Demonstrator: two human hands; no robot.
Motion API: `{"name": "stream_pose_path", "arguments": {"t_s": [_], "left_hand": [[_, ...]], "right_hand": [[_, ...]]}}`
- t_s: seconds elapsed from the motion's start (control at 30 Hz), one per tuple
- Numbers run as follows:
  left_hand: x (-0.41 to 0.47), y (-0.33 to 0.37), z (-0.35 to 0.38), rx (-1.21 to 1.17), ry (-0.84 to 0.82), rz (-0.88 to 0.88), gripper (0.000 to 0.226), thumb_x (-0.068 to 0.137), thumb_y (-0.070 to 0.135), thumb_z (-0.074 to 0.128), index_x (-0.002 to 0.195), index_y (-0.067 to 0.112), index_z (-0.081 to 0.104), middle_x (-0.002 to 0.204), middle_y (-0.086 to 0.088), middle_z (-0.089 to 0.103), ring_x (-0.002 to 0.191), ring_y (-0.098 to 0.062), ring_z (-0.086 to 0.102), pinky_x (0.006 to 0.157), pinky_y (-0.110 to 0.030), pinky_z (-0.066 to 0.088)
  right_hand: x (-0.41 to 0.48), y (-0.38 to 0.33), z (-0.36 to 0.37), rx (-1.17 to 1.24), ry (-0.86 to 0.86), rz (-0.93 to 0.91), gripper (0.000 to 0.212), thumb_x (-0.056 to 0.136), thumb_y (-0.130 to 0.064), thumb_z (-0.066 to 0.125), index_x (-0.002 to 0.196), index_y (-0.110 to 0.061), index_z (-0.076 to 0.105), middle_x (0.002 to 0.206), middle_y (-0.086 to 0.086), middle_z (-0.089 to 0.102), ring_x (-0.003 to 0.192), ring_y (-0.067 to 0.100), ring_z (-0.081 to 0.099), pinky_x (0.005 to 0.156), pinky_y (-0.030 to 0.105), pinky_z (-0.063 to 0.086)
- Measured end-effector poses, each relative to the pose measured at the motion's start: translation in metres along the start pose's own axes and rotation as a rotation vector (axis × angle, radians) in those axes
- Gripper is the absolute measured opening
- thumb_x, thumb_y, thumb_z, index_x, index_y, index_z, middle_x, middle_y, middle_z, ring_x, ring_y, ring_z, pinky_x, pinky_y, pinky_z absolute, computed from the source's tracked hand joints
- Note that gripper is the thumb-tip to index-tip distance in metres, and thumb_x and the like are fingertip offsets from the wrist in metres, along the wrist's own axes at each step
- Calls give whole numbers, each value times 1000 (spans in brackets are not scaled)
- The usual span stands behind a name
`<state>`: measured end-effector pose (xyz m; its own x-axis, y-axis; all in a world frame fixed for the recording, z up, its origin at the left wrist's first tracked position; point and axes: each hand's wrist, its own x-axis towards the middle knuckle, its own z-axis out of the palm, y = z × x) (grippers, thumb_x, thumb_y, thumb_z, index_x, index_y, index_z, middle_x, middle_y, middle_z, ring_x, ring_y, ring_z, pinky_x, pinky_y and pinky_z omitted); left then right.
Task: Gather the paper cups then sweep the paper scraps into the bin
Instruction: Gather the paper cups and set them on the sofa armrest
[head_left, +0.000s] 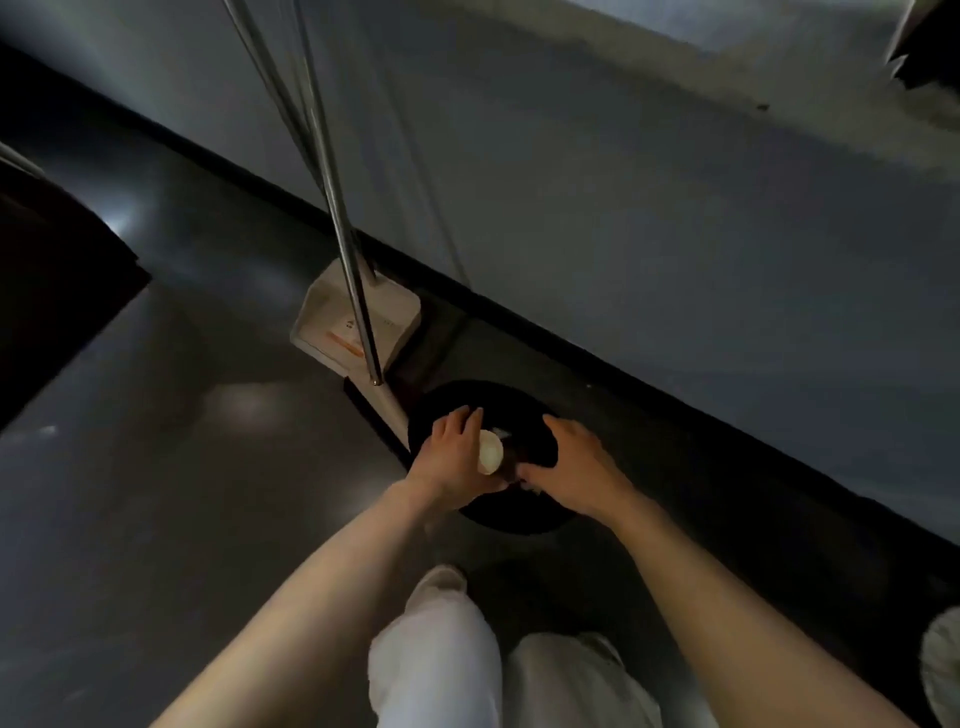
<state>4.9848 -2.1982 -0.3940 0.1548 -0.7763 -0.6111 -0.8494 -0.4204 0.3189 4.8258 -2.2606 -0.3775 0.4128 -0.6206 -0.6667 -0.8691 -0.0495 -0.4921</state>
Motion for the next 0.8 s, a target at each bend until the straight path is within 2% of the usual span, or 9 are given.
{"name": "stream_pose_path", "arguments": {"t_s": [0.23,0.47,0.6,0.8], "left_hand": [[-34,52,-110,228,-61,258,96,88,54,58,154,16,0,161,-10,-8,148,-24,-7,119,-37,5],[-107,200,-212,412,-58,658,95,89,57,55,154,19,-2,161,-6,-13,148,-22,-11,118,-36,1],[-168,321,-215,473,-50,976,97,87,59,55,154,19,-3,162,-4,-10,148,-19,-8,118,-37,4],[-308,522,-152,547,-8,1449,98,87,63,50,154,17,-5,161,-4,-12,148,-22,-11,116,-39,-4]], "right_hand": [[-83,-45,-81,89,181,110,84,89,-50,59,154,-20,15,161,5,14,147,22,14,117,36,18],[-237,-60,-182,230,537,260,82,89,-49,60,153,-19,18,158,4,23,145,22,23,115,36,23],[-350,-20,-217,212,787,398,83,88,-52,58,153,-17,18,158,6,22,144,23,22,118,39,20],[-562,85,-216,177,1075,829,87,86,-66,48,153,-36,1,162,0,-6,148,23,-10,117,47,-3]]}}
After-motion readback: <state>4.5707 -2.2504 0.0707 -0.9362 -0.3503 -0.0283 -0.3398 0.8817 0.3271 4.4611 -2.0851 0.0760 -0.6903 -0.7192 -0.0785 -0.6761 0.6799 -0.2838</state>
